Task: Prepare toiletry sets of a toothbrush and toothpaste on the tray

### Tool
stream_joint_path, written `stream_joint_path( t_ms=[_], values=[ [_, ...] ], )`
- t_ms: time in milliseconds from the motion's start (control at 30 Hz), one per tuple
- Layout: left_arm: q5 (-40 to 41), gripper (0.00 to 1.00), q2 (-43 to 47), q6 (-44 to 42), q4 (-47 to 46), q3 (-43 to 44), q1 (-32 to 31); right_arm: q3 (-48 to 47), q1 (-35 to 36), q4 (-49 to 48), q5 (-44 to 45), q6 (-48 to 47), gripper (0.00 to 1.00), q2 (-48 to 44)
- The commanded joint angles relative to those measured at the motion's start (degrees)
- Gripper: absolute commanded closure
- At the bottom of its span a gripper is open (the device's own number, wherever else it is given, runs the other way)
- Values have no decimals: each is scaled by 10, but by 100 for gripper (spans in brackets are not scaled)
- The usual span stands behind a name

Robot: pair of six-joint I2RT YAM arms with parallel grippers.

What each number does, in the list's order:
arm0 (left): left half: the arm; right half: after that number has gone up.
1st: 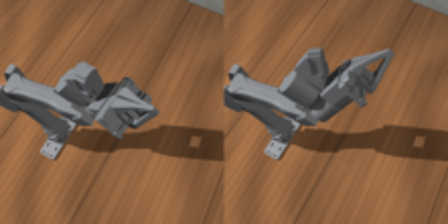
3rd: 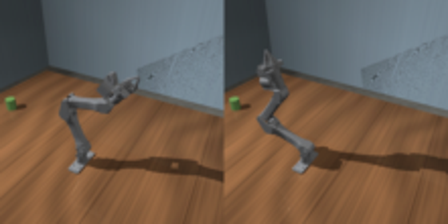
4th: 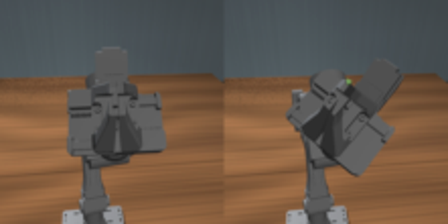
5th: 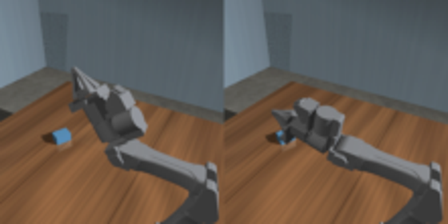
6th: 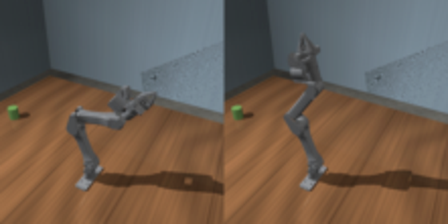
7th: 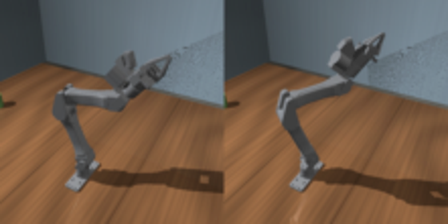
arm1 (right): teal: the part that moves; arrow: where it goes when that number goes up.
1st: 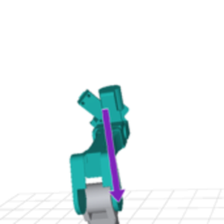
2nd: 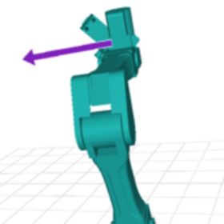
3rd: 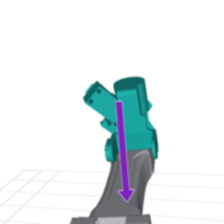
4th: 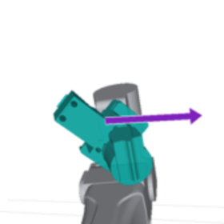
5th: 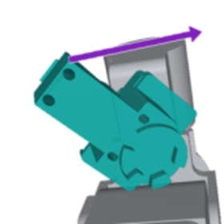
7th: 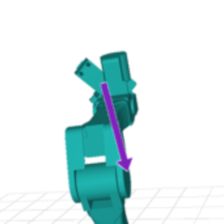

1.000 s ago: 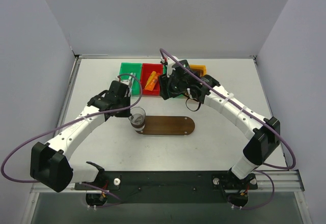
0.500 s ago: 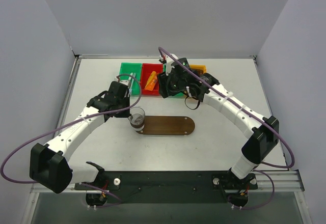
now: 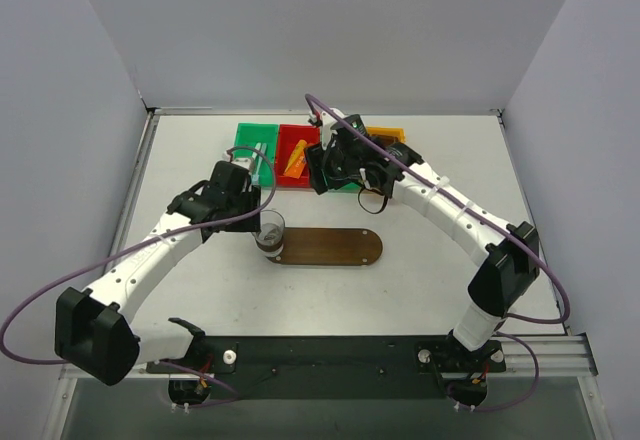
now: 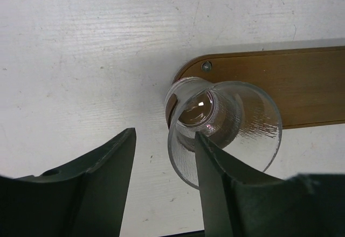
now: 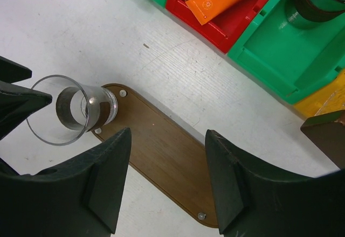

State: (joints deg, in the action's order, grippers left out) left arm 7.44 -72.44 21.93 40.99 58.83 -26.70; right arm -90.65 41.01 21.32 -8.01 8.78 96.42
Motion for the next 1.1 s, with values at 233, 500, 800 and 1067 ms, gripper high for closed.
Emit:
stream_joint_path(
  t_ms=[233,500,800,1067],
  values=[
    [21,31,101,-13,-51,-20,-1,-55,-26,-4,5,13,47,6],
    [21,22,110,-1,-69,34,16,-131,-93,-2,3,75,48,78],
    [-67,21,111,14,-64,46,144,-220,-144,4,-1,122,54,177],
    [-74,21,100,-1,-75,41,176,-214,-174,57,74,107,55,202]
  ],
)
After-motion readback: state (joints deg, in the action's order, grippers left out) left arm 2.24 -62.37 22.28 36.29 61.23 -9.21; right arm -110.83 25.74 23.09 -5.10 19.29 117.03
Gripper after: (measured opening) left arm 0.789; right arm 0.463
